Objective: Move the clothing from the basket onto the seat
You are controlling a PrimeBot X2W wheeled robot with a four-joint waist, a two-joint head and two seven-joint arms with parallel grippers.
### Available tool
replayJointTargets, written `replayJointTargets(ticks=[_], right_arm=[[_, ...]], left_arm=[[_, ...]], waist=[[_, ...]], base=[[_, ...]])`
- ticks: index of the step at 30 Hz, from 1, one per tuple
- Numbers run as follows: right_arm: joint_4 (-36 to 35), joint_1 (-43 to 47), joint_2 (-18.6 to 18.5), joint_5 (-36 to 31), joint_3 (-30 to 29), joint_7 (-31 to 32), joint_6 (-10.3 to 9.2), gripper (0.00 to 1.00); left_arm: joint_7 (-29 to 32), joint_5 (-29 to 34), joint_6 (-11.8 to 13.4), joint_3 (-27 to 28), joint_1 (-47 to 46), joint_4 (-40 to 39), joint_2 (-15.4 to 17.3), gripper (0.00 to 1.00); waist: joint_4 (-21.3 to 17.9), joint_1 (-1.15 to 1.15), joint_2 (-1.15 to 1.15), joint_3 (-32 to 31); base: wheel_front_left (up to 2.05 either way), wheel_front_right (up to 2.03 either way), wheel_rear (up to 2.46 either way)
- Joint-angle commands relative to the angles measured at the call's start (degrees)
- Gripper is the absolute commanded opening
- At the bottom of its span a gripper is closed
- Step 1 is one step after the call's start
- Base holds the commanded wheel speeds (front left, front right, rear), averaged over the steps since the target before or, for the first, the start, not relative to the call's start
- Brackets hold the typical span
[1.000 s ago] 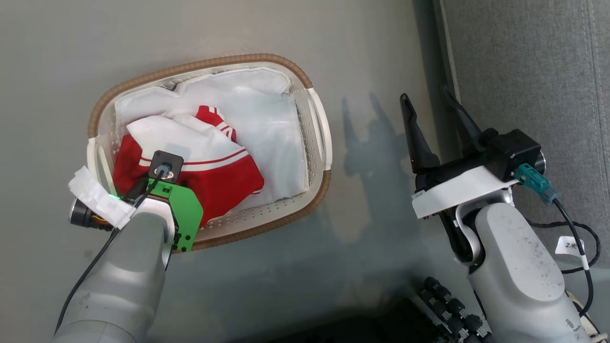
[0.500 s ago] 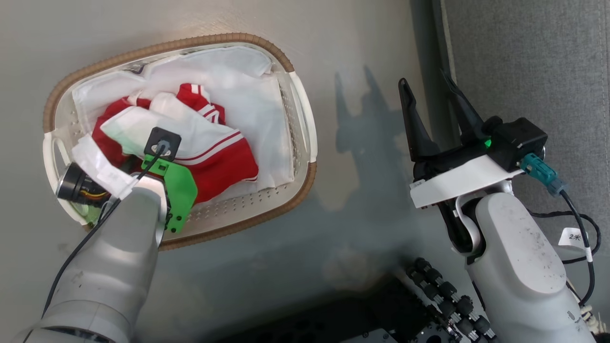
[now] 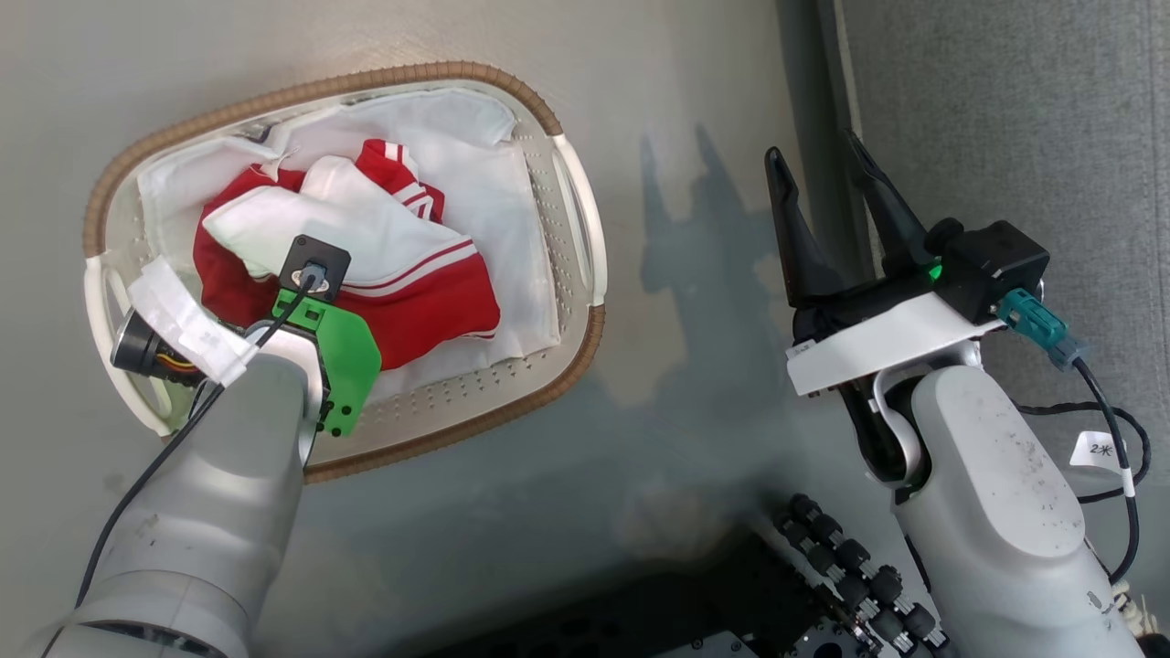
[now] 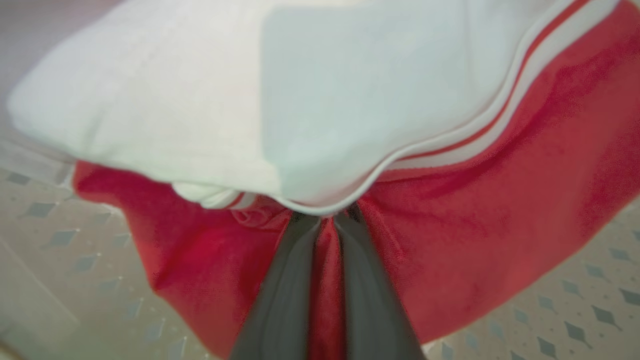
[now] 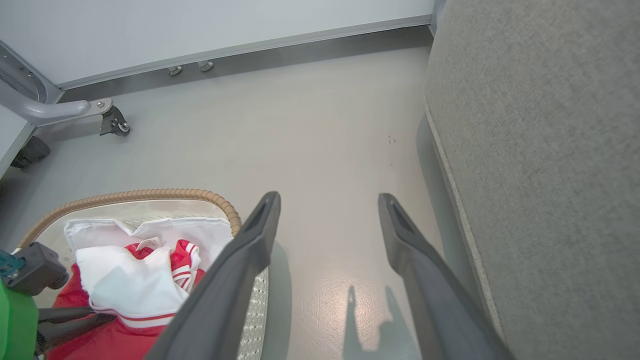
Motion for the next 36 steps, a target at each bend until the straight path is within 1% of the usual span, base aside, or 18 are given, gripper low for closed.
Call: replayJointTargets(ticks=[1, 6, 11, 15, 18, 21, 24, 29, 33, 36], right_arm=[[0.51, 0.21, -0.19, 0.01, -0.06, -0.11, -0.06, 1.0], [1.93, 1.86, -0.2, -0.83, -0.39, -0.11, -0.06, 1.0], [3.56, 4.4, -0.21, -1.9, -0.88, -0.11, -0.06, 1.0], [4.69, 6.87, -0.22, -3.0, -1.65, -0.11, -0.06, 1.0], [5.49, 8.85, -0.22, -3.93, -2.13, -0.11, -0.06, 1.0], [6.11, 11.13, -0.22, -4.75, -2.72, -0.11, -0.06, 1.0], [6.38, 13.14, -0.24, -5.42, -3.22, -0.11, -0.06, 1.0], [6.42, 16.61, -0.24, -6.36, -3.84, -0.11, -0.06, 1.0], [6.37, 18.9, -0.22, -6.83, -4.02, -0.11, -0.06, 1.0], [6.36, 20.45, -0.23, -7.02, -4.04, -0.11, -0.06, 1.0]], left_arm=[[-1.1, -0.57, -0.33, -0.15, 0.97, -0.08, -0.04, 0.0], [-4.89, -1.67, -1.25, -0.45, 2.28, -0.16, -1.56, 0.0], [-8.69, -2.79, -2.58, -1.04, 5.14, -0.43, -3.18, 0.0], [-11.8, -4.34, -3.88, -1.84, 7.85, -1.22, -3.74, 0.0], [-13.47, -6.35, -5.15, -3.3, 11.04, -4.17, -3.88, 0.0], [-14.75, -9.51, -5.73, -5.35, 14.27, -8.31, -3.84, 0.0], [-15.65, -12.44, -5.6, -7.04, 17.16, -11.91, -3.84, 0.0], [-16.23, -16.2, -4.05, -8.91, 20.74, -19.03, -3.85, 0.0], [-16.17, -17.14, -2.83, -8.19, 23.97, -25.99, -3.79, 0.0], [-16.19, -16.66, -2.48, -6.83, 25.71, -31.18, -3.8, 0.0]], waist=[[0.24, -0.01, 0.0, -2.13], [0.99, -0.01, 0.0, -7.02], [2.28, -0.01, 0.0, -13.68], [3.73, -0.01, 0.0, -19.3], [4.86, -0.01, 0.0, -23.37], [6.19, -0.01, 0.0, -27.25], [7.33, -0.01, 0.0, -30.53], [9.06, -0.01, 0.0, -35.61], [10.11, -0.01, 0.0, -38.91], [10.59, -0.01, 0.0, -40.9]], base=[[0.0, 0.0, 0.0], [0.0, 0.0, 0.0], [0.0, 0.0, 0.0], [0.0, 0.0, 0.0], [0.0, 0.0, 0.0], [0.0, 0.0, 0.0], [0.0, 0.0, 0.0], [0.0, 0.0, 0.0], [0.0, 0.0, 0.0], [0.0, 0.0, 0.0]])
